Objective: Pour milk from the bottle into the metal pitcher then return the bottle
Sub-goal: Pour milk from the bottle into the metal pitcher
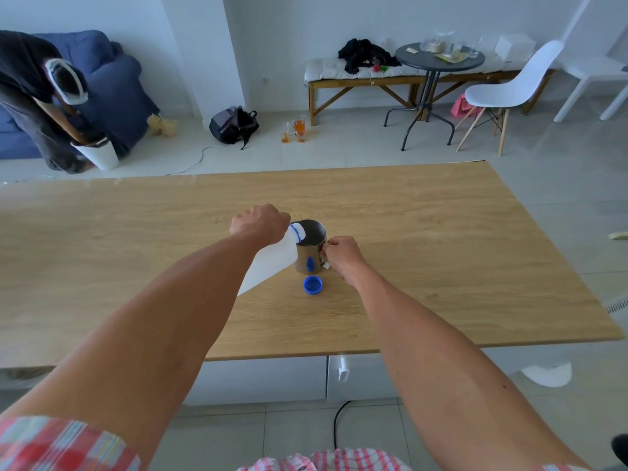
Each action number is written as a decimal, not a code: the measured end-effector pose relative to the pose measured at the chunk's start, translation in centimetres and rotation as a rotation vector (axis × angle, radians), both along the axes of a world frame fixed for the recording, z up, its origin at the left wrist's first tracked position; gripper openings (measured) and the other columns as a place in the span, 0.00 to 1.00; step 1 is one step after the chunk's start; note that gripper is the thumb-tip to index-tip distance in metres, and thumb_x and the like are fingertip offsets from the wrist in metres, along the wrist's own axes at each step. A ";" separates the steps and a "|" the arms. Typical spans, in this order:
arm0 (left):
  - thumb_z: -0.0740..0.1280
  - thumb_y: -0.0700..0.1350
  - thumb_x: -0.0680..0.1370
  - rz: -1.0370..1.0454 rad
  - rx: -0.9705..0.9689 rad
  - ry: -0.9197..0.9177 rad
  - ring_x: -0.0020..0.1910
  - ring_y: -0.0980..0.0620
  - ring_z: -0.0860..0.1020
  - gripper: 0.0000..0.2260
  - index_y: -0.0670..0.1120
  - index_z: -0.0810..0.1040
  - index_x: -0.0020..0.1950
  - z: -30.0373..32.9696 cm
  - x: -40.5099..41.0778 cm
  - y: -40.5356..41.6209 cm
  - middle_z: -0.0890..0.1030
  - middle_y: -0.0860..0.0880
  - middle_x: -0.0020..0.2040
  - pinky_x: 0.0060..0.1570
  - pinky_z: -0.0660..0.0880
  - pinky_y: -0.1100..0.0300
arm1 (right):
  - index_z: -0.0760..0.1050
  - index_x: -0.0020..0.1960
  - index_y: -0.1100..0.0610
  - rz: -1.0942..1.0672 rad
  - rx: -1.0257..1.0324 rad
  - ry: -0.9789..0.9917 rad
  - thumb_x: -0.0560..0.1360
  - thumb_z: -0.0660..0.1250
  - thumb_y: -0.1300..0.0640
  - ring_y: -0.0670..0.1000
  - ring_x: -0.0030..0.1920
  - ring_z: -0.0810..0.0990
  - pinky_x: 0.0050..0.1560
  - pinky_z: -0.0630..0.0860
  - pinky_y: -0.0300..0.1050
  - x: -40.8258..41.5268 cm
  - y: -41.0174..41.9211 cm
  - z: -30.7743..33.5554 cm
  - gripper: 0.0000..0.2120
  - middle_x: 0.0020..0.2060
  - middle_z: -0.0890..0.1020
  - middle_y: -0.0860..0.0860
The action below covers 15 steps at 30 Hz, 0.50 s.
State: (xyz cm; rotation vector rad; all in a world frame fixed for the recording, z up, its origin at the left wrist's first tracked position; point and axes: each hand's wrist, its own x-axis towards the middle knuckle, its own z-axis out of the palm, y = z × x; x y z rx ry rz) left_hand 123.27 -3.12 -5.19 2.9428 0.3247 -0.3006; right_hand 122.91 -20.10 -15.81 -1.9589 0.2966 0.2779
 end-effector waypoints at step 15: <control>0.57 0.51 0.82 -0.019 0.018 0.010 0.46 0.43 0.78 0.13 0.45 0.78 0.51 0.0 0.4 -0.1 0.78 0.45 0.43 0.42 0.69 0.52 | 0.77 0.43 0.59 0.007 -0.010 0.009 0.80 0.59 0.64 0.49 0.27 0.66 0.19 0.58 0.33 -0.3 -0.4 0.6 0.11 0.34 0.73 0.55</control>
